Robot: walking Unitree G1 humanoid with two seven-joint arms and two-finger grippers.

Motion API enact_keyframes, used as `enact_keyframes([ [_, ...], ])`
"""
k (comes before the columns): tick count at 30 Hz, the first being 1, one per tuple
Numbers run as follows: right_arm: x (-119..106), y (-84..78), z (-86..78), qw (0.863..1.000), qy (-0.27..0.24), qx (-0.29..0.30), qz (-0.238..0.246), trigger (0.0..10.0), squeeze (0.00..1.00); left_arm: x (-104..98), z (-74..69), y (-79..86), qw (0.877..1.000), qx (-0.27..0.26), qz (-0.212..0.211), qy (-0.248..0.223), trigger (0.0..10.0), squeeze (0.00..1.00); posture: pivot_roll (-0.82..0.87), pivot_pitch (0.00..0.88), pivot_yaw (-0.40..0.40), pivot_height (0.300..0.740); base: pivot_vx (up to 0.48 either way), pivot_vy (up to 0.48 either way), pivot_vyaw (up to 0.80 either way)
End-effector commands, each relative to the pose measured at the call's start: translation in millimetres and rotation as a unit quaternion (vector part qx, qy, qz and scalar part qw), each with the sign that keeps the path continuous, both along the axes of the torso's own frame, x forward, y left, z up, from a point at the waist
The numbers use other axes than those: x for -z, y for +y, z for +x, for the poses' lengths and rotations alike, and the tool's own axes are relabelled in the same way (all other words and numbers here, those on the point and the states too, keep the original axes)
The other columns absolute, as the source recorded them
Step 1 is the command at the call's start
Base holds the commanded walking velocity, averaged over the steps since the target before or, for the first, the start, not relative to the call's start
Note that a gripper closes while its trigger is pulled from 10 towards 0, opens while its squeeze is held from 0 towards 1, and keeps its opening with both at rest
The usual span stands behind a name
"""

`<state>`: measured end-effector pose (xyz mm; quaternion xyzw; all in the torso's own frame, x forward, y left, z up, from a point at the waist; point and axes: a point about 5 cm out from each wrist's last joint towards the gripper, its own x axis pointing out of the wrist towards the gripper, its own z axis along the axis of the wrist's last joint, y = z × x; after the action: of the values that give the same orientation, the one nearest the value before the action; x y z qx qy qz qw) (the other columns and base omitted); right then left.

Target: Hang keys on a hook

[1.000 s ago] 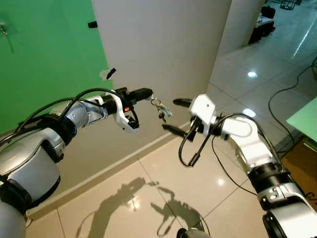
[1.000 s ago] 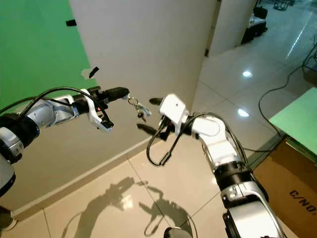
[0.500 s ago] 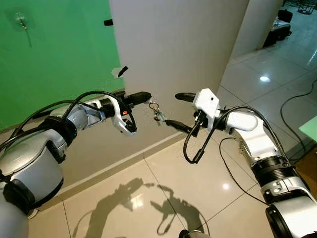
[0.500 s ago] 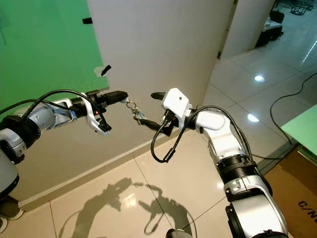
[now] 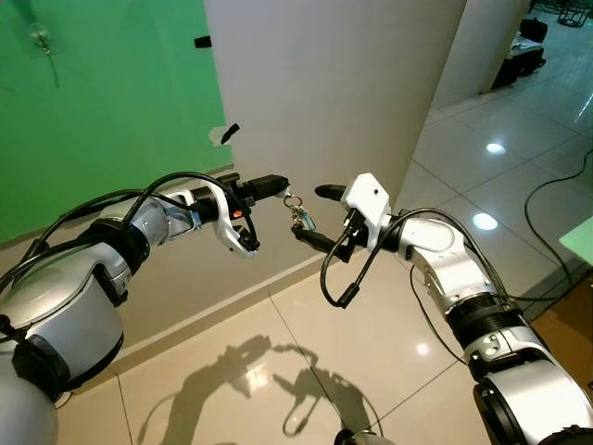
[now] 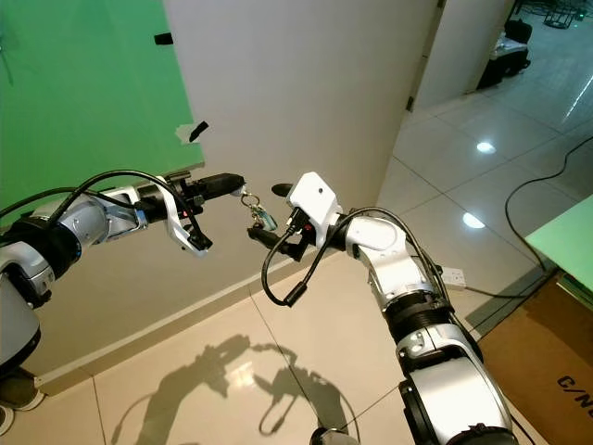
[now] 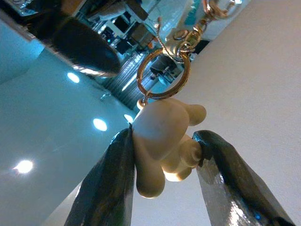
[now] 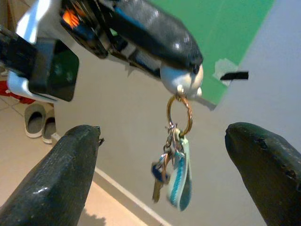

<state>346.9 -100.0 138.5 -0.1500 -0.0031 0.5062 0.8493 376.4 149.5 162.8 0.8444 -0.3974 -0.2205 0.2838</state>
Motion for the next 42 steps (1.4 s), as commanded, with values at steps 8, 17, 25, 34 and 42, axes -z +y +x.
enact_keyframes([
  [8, -9, 0.5, 7.4, 1.000, -0.004, 0.009, 0.017, 10.0, 0.00, -7, 1.5, -3.1, 1.000, 0.013, -0.008, -0.008, 10.0, 0.00, -0.07, 0.000, 0.034, 0.740, 0.000, 0.000, 0.00],
  [17, -12, -2.9, 14.3, 0.999, 0.012, 0.030, 0.038, 4.7, 0.00, -6, 0.8, -5.8, 1.000, 0.018, -0.010, -0.007, 10.0, 0.00, -0.07, 0.000, 0.031, 0.740, 0.000, 0.000, 0.00],
  [25, -7, 2.1, 14.4, 0.999, 0.028, 0.021, 0.035, 0.0, 0.00, -6, 0.4, -6.7, 1.000, 0.020, -0.016, -0.005, 10.0, 0.00, -0.06, 0.000, 0.027, 0.740, 0.000, 0.000, 0.00],
  [34, -3, 6.2, 14.1, 0.999, 0.030, 0.015, 0.023, 0.0, 0.00, -6, -0.2, -9.9, 0.999, 0.027, -0.021, -0.004, 10.0, 0.00, -0.07, 0.000, 0.026, 0.740, 0.000, 0.000, 0.00],
  [42, -2, 6.7, 14.8, 0.999, 0.032, 0.017, 0.022, 0.0, 0.00, -8, -0.5, -13.0, 0.999, 0.033, -0.027, -0.003, 10.0, 0.00, -0.06, 0.000, 0.024, 0.740, 0.000, 0.000, 0.00],
])
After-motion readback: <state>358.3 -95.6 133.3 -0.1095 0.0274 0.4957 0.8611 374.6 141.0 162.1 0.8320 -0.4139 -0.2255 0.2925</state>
